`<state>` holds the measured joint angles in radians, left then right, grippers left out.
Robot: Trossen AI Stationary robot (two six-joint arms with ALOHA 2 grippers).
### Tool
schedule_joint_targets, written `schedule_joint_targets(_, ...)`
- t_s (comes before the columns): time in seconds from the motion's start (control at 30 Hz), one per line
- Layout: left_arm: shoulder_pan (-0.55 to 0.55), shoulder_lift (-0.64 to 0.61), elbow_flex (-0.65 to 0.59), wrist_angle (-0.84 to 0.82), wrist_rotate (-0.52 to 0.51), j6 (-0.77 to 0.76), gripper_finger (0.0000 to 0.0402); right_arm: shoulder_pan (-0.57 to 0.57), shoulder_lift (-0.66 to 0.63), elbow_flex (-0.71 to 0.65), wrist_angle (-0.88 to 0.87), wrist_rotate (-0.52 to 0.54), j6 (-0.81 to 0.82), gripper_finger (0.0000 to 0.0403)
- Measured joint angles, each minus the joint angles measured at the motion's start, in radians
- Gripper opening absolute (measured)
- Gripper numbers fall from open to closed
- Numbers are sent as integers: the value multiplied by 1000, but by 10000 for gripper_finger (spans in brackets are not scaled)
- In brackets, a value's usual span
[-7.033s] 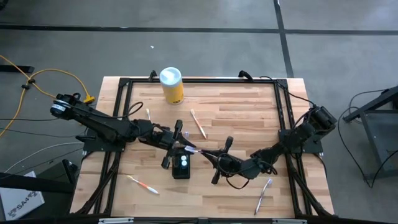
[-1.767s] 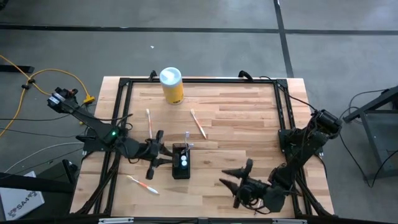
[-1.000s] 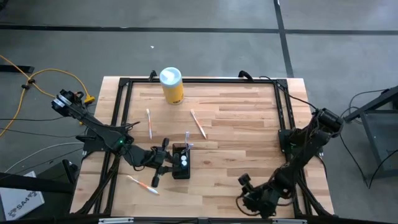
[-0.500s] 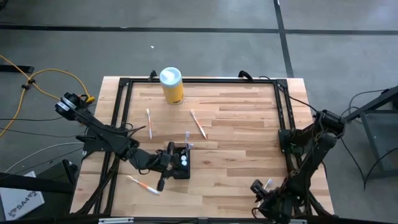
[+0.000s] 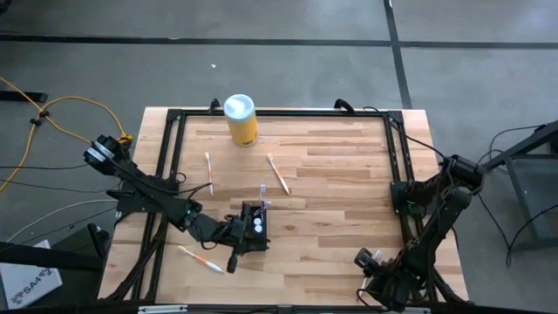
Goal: Pick & Place toothbrushing station
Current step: Put the purple toothbrush into the top section of the black wire organizer
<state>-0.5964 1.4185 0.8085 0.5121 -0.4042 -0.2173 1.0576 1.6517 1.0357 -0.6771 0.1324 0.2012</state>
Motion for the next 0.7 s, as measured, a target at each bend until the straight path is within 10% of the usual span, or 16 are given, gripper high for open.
schedule_joint_targets(0.7, 0, 0, 0, 24, 0, 0, 75, -6, 137, 0, 15, -4, 3, 119)
